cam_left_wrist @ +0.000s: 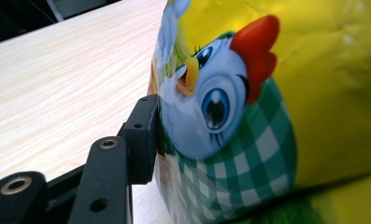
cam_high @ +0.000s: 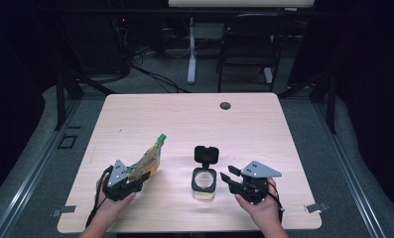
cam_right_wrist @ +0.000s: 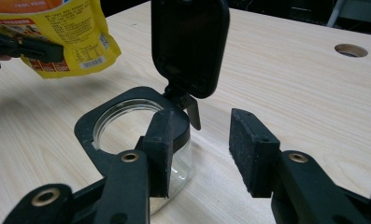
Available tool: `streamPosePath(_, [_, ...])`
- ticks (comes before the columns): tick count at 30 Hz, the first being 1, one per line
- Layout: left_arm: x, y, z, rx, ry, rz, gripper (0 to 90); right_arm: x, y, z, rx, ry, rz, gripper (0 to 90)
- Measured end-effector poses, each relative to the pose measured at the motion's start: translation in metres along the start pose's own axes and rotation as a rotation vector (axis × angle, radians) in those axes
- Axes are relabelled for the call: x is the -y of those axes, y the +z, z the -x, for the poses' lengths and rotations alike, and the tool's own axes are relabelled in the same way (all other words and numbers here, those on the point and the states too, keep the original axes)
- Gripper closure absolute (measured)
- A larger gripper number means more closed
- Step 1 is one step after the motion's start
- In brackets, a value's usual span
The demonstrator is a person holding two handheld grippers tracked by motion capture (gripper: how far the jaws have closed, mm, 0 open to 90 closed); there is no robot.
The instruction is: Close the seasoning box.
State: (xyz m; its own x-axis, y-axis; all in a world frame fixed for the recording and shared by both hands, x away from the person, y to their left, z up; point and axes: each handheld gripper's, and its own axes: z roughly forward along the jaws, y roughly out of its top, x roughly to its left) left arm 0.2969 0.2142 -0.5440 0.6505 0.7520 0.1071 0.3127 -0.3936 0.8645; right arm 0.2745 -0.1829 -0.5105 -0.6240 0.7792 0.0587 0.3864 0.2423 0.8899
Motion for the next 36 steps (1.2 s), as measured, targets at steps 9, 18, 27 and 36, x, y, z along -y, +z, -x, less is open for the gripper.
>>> streamPosePath(9, [-0.004, 0.001, 0.014, -0.025, 0.096, -0.022, 51.6, -0.005, -0.002, -0.01, -0.004, -0.046, 0.017, 63.4])
streamPosePath(18, [-0.006, 0.004, 0.026, -0.053, 0.205, -0.052, 51.6, -0.008, -0.002, -0.017, -0.015, -0.071, 0.015, 64.1])
streamPosePath(27, [-0.006, 0.007, 0.032, -0.052, 0.253, -0.076, 51.6, -0.008, -0.001, -0.02, -0.022, -0.08, 0.014, 64.1])
streamPosePath(36, [-0.006, 0.009, 0.036, -0.068, 0.291, -0.093, 51.7, -0.009, 0.001, -0.023, -0.031, -0.096, 0.007, 64.3])
